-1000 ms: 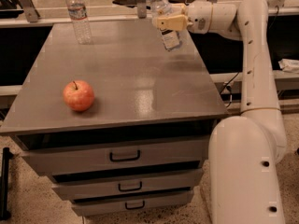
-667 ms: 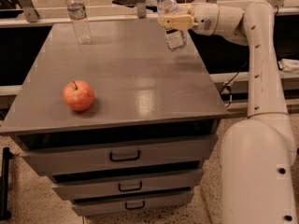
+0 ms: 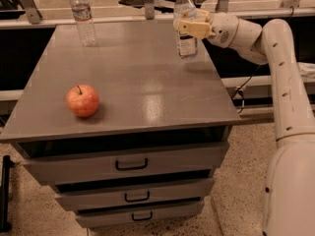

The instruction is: Place blue plastic bottle upright

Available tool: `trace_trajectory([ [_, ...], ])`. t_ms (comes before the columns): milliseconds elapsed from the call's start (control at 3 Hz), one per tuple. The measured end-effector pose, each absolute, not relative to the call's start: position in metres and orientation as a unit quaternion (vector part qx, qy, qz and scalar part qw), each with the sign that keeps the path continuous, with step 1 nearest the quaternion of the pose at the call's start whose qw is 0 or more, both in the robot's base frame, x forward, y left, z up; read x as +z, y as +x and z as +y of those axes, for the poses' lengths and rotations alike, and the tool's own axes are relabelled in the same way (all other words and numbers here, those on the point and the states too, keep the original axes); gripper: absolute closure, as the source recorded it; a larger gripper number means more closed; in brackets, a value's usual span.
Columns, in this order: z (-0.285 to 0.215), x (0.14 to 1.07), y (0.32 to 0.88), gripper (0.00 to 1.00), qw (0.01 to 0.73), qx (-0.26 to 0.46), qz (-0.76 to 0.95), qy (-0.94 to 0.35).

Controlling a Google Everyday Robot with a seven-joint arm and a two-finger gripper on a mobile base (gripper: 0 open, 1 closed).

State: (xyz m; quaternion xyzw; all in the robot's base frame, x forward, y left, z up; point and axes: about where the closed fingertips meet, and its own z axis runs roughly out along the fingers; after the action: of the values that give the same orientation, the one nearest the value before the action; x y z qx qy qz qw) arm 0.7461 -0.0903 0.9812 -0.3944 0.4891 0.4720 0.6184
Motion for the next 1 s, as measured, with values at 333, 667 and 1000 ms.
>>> trace_trajectory([
  [333, -0.091, 0.971, 0.736, 1.0, 0.629, 0.483, 0.47, -0.387],
  [667, -0.095, 0.961, 0.727, 1.0, 0.635, 0.486, 0.461, -0.385],
  [1000, -0.1, 0.953, 0.72, 0.82, 0.632, 0.496, 0.458, -0.381],
])
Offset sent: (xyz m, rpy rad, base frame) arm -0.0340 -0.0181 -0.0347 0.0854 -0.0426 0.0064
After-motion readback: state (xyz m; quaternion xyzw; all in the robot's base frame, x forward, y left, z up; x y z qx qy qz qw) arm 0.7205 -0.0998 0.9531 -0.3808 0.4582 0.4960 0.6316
